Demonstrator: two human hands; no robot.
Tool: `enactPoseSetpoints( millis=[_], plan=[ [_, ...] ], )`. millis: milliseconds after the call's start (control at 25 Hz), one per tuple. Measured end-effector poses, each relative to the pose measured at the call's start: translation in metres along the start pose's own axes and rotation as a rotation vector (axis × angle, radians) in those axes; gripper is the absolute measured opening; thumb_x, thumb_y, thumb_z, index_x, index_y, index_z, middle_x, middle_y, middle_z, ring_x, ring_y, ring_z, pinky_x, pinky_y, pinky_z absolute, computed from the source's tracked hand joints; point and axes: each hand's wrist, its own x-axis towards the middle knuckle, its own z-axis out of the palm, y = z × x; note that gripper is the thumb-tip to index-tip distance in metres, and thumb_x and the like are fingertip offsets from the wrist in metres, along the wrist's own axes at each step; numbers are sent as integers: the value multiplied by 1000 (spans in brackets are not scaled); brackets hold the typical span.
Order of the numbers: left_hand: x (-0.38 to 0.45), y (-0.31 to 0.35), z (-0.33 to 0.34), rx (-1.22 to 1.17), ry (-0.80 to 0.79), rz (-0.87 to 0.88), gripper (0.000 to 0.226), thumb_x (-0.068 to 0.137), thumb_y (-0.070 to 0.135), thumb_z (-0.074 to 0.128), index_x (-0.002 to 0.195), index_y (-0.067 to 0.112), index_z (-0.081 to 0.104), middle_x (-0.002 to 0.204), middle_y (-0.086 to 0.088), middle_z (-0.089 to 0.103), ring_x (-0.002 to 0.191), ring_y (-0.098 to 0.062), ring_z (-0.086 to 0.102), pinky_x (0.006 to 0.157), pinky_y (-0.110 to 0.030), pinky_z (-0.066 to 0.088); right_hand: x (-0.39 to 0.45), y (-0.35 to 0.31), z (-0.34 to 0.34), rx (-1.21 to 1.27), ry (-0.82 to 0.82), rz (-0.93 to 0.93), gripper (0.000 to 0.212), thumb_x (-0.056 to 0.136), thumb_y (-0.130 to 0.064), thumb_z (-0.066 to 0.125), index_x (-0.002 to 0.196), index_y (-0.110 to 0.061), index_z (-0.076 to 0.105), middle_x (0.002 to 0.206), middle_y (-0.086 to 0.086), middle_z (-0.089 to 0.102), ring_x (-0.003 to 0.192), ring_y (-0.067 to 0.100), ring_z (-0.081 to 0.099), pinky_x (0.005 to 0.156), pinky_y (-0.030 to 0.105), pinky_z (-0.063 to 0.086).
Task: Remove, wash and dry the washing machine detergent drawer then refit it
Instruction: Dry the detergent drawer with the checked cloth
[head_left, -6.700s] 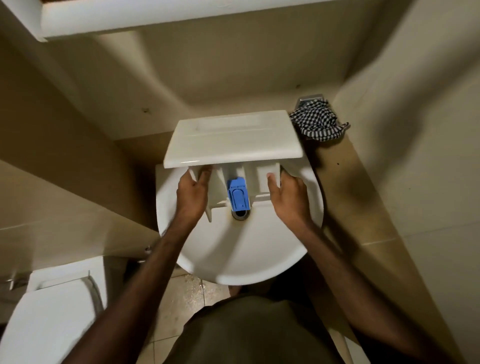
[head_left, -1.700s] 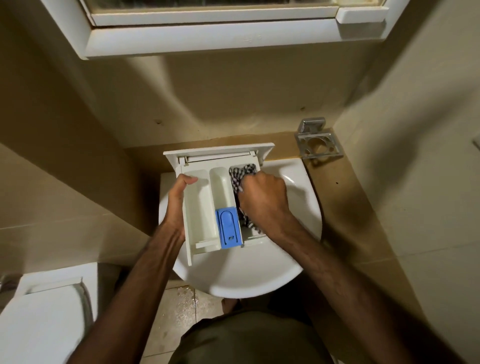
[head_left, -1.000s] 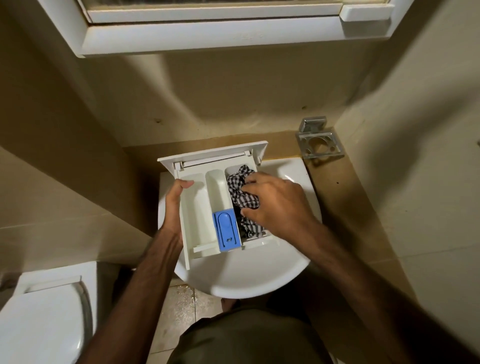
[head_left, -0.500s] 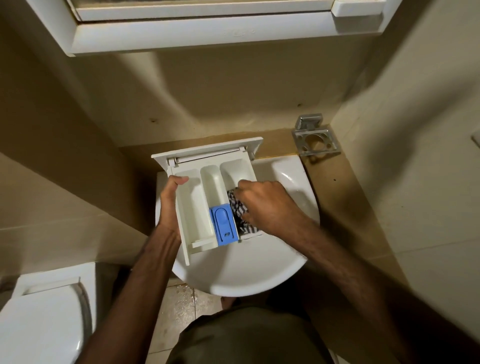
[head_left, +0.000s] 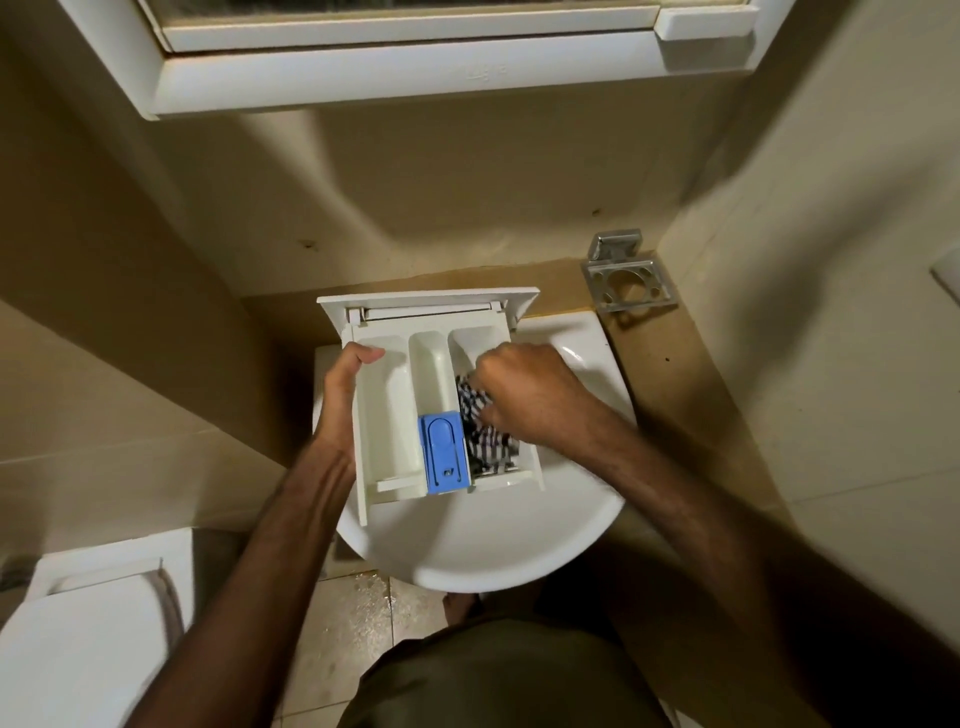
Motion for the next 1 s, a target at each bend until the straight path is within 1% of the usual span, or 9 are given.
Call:
enactPoseSetpoints(
  millis=[80, 160, 400, 480, 560, 640, 720, 800, 1000],
  plan=[
    [-1, -2, 1, -1, -8, 7, 34, 75, 49, 69, 93, 21, 79, 83, -4, 74, 69, -22, 71, 63, -32, 58, -10, 0, 1, 125, -239, -34, 13, 84, -22, 76, 96, -17, 75, 85, -1, 65, 82, 22, 64, 65, 30, 44],
    [0, -5, 0, 2, -18, 9, 33, 76, 49, 68, 93, 23, 80, 84, -4, 75, 70, -21, 71, 63, -32, 59, -16, 0, -2, 155, -299, -48, 11, 83, -23, 77, 93, -19, 76, 77, -7, 62, 77, 19, 59, 62, 29, 40],
    [-1, -7, -1, -8, -13, 32, 27, 84, 42, 61, 87, 25, 82, 81, -2, 76, 66, -18, 73, 59, -31, 59, 0, -9, -8, -79, 143, 93, 17, 91, -10, 67, 107, -16, 71, 95, 1, 67, 88, 25, 69, 69, 33, 47],
    [-1, -6, 2, -10, -19, 42, 26, 83, 42, 62, 88, 25, 82, 82, -2, 76, 68, -18, 73, 59, -31, 59, -3, -4, -9, 14, 7, 54, 11, 89, -10, 68, 98, -15, 71, 81, -1, 59, 82, 24, 66, 66, 31, 45],
    [-4, -5, 5, 24, -18, 36, 28, 79, 45, 67, 90, 24, 81, 83, -3, 76, 68, -19, 73, 60, -31, 59, -15, 1, -6, 185, -265, 10, 3, 85, -14, 71, 83, -16, 70, 72, -3, 56, 74, 20, 60, 60, 28, 40],
    [-4, -8, 6, 58, -20, 24, 30, 77, 46, 69, 92, 23, 80, 84, -4, 74, 68, -20, 71, 59, -29, 58, -24, 1, -4, 248, -382, -8, 10, 82, -18, 76, 75, -15, 70, 68, -3, 59, 72, 16, 58, 57, 29, 35],
    [-7, -8, 7, 64, -13, 13, 26, 79, 45, 66, 85, 24, 80, 79, -2, 74, 64, -18, 70, 56, -28, 57, -29, -4, 6, 183, -253, 57, 4, 82, -20, 74, 82, -18, 70, 76, -2, 63, 82, 21, 63, 64, 30, 36],
    [-7, 0, 6, 96, 3, 29, 26, 79, 46, 65, 81, 25, 80, 76, 0, 74, 61, -17, 70, 54, -28, 57, -33, -13, 16, 123, -38, 150, 15, 86, -22, 69, 100, -22, 74, 93, -2, 70, 91, 27, 68, 68, 31, 39],
    [-6, 3, 5, 31, -17, 33, 34, 77, 46, 66, 94, 20, 79, 85, -4, 73, 70, -22, 69, 65, -31, 57, -30, -28, 17, -75, 376, 322, 35, 88, -20, 72, 122, -19, 67, 113, 0, 67, 64, 22, 71, 51, 28, 39]
  ],
)
